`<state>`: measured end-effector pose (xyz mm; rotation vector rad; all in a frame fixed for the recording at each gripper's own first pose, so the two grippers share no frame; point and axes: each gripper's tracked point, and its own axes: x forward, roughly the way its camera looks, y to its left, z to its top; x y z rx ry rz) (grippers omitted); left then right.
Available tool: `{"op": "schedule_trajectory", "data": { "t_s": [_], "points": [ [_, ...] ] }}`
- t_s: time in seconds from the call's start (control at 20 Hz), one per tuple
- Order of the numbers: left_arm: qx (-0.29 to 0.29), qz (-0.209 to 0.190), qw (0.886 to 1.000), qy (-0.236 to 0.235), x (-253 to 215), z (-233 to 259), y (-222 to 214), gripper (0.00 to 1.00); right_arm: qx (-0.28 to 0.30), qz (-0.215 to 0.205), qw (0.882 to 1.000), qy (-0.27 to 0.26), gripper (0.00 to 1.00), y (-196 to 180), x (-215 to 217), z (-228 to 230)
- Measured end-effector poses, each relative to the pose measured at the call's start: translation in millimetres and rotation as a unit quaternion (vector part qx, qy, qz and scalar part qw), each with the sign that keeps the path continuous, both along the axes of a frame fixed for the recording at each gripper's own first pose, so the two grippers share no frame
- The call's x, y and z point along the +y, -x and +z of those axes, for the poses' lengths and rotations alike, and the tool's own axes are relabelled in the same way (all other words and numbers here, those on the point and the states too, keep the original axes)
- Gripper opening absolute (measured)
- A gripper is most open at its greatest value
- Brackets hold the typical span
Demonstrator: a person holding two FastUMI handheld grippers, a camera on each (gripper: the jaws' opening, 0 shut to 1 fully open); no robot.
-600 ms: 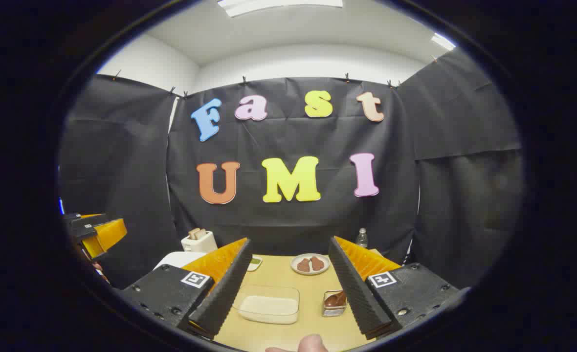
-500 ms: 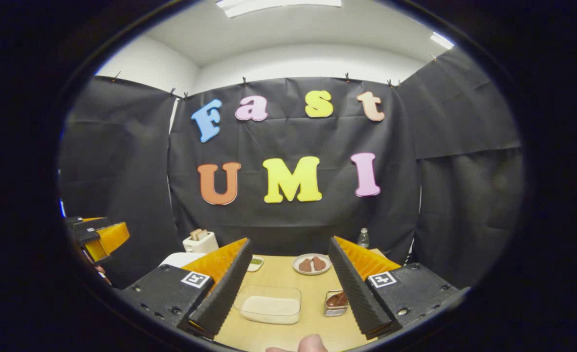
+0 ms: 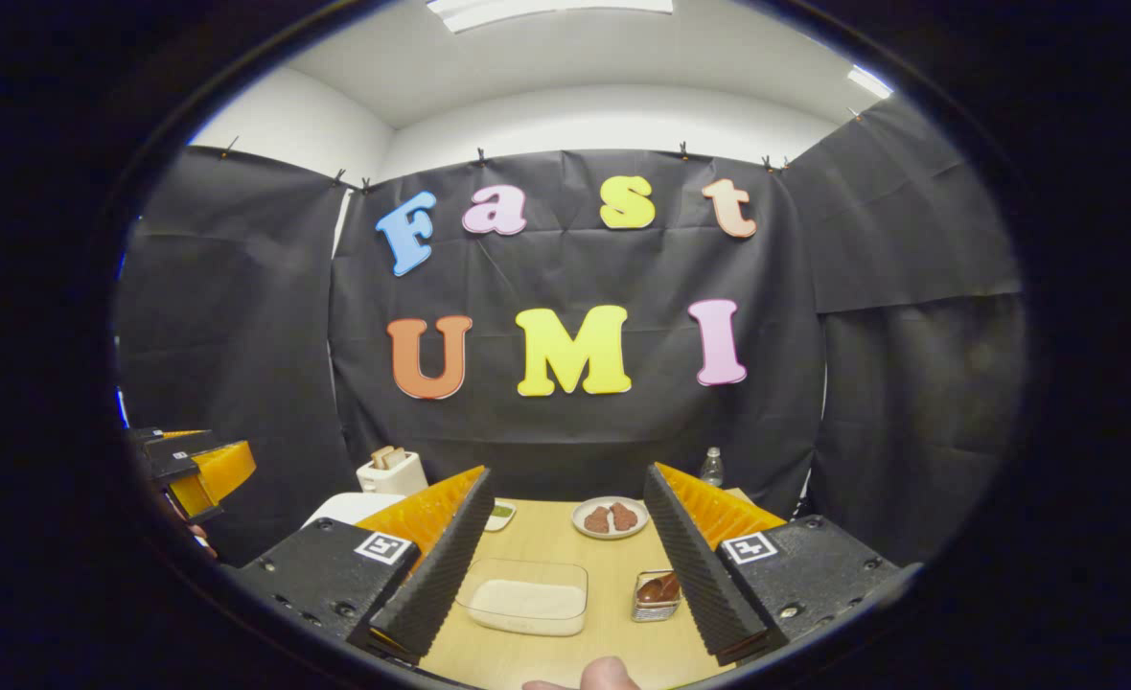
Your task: Close the left gripper, press the button to open the rice cooker; take a wooden spoon from the chopstick holder with the right hand, scoop a spoonful of rice and pour it into the rice cooker, then put the wooden spoon back into the chopstick holder.
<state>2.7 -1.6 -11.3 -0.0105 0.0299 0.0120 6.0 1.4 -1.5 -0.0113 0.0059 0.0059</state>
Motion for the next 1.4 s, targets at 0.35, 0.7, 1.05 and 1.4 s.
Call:
{"op": "schedule_trajectory", "data": {
  "t_s": [0.35,0.7,1.05,1.4],
  "points": [
    [0.005,0.004,1.0,0.003,2.9,-2.9,-3.3,0.95,-0.001,-0.006,1.0,-0.002,1.0,-4.3,-4.0,1.1],
    [0.02,-0.013,1.0,0.004,-4.8,-11.2,-12.8,0.95,-0.003,-0.014,1.0,-0.004,1.0,-12.5,-13.7,4.3],
    [0.058,-0.013,0.998,0.015,-0.3,-35.5,-28.0,0.95,-0.001,-0.028,1.0,-0.001,1.0,-23.7,-30.2,2.8],
    [0.109,-0.01,0.994,0.014,5.3,-64.4,-45.3,0.62,0.001,-0.031,1.0,-0.001,1.0,-40.4,-43.3,0.1]
  ]
}}
